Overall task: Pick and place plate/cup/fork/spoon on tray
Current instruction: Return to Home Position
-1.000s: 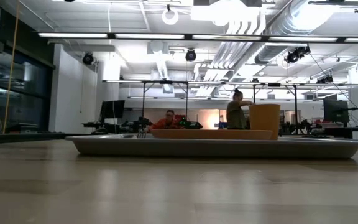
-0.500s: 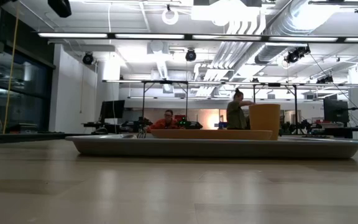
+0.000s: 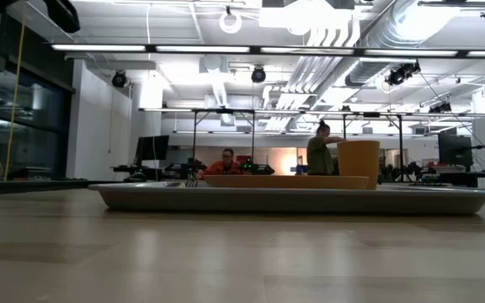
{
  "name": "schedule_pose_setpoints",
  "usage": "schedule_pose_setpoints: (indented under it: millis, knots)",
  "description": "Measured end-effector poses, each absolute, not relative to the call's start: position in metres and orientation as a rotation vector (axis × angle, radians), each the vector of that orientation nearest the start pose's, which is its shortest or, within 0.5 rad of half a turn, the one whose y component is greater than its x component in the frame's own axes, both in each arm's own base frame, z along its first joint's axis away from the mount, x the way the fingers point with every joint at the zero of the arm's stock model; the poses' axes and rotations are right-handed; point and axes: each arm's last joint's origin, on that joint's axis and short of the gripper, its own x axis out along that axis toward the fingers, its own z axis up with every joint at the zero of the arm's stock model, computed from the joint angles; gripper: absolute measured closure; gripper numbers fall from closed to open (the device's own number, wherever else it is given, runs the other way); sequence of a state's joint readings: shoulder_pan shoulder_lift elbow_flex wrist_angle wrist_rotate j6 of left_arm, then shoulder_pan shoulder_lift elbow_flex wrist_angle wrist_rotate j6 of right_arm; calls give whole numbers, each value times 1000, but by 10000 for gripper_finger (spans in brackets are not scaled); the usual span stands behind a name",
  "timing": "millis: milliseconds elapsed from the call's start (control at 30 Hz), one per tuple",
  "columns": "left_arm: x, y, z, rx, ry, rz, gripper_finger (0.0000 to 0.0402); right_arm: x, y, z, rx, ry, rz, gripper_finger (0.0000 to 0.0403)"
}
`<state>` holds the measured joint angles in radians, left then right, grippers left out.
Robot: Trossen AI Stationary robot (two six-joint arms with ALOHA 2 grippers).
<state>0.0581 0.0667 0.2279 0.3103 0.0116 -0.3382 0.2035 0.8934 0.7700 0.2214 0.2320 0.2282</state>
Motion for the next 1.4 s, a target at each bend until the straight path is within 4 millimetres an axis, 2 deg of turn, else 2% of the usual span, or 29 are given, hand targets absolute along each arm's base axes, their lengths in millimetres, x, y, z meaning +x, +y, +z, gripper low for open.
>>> schedule_pose_setpoints:
  millis: [100, 267, 467, 567, 700, 1133, 1267, 1400]
  knots:
    - [66, 4, 263, -320, -499, -32, 401, 198, 34, 348, 250, -98, -18, 403]
    - [70, 4, 260, -336, -467, -33, 401, 198, 34, 348, 252, -98, -17, 403]
    - [76, 5, 243, -340, -514, -35, 401, 198, 34, 348, 267, -95, -17, 403]
    - [80, 5, 231, -351, -482, -31, 401, 198, 34, 348, 267, -96, -17, 403]
    - [83, 5, 224, -358, -446, -36, 401, 198, 34, 348, 266, -95, -17, 403]
    - [84, 5, 221, -363, -417, -39, 401, 198, 34, 347, 264, -88, -18, 403]
    - [88, 5, 206, -379, -433, -47, 401, 198, 34, 347, 265, -88, -18, 403]
    - [89, 5, 205, -380, -409, -37, 401, 198, 34, 347, 272, -88, -18, 403]
